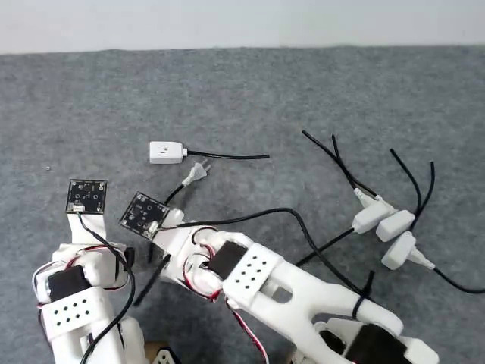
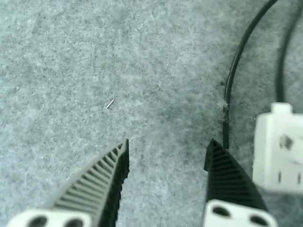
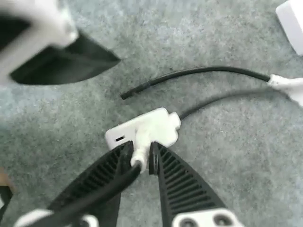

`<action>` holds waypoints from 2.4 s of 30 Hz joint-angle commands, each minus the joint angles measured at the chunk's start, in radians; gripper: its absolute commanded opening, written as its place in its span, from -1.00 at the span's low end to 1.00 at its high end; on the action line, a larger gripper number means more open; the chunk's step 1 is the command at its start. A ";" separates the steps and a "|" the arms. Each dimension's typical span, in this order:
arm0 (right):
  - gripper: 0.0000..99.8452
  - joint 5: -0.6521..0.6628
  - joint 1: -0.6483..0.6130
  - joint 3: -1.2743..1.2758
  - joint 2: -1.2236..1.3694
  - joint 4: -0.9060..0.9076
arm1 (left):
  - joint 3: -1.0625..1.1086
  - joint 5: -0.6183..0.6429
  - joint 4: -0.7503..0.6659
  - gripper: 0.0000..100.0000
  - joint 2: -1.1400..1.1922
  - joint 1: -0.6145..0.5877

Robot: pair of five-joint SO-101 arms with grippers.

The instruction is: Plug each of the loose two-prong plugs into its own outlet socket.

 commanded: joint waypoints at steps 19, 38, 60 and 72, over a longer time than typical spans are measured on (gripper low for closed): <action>-0.98 0.043 -0.016 -0.049 0.134 -0.016 | -0.025 0.011 -0.029 -0.51 -0.003 -0.002; -0.98 0.074 0.033 -0.069 -0.062 0.042 | -0.024 0.011 -0.029 -0.51 -0.003 -0.002; -0.98 0.063 0.028 -0.107 -0.056 0.096 | -0.015 0.011 -0.048 -0.51 -0.005 -0.002; -0.98 0.023 0.008 -0.249 0.166 0.124 | -0.015 0.011 -0.048 -0.51 -0.005 -0.002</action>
